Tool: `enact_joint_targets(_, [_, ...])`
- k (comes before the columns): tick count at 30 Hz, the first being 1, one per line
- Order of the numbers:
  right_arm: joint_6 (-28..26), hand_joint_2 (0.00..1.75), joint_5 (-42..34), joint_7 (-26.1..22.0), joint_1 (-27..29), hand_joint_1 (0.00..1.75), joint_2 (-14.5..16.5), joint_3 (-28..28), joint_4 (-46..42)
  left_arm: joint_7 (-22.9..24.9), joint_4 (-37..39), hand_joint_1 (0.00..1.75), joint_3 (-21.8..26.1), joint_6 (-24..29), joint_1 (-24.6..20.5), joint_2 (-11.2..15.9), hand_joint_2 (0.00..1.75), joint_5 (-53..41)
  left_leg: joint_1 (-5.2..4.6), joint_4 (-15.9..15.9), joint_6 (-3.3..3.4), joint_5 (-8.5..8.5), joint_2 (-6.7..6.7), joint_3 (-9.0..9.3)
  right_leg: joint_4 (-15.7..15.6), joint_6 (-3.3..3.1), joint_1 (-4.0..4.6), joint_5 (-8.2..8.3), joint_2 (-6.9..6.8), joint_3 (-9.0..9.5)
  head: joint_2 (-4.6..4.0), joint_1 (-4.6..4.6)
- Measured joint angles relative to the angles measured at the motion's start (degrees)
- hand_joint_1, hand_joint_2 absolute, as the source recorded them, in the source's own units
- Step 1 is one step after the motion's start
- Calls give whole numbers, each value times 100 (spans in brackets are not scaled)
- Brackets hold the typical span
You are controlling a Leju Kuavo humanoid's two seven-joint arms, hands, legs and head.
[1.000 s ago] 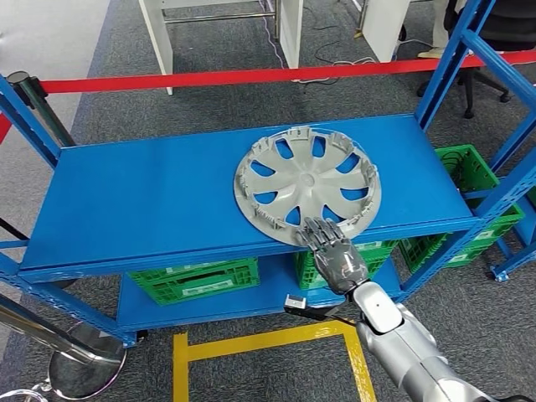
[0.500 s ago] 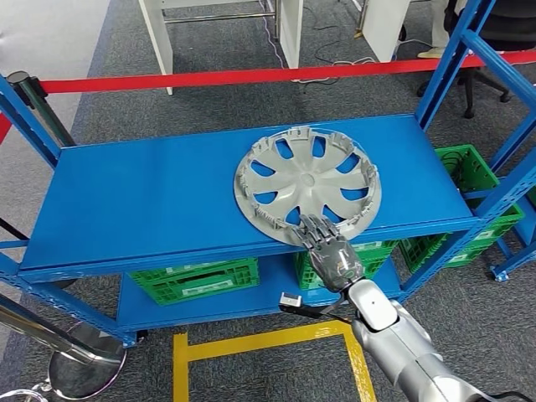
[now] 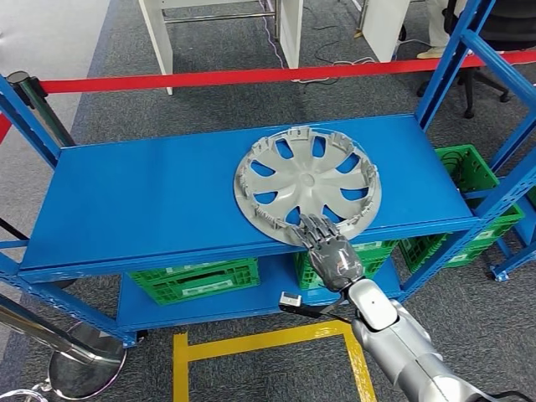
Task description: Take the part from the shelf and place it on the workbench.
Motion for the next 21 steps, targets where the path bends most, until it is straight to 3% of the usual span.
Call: enact_joint_targets(21, [0,175,-62,3,-86,0,0,-30,4,0,0,0,-7,-19,0,0,0,-8,0,0,0,0,0,0,0,0,0,0,0,0,0,0])
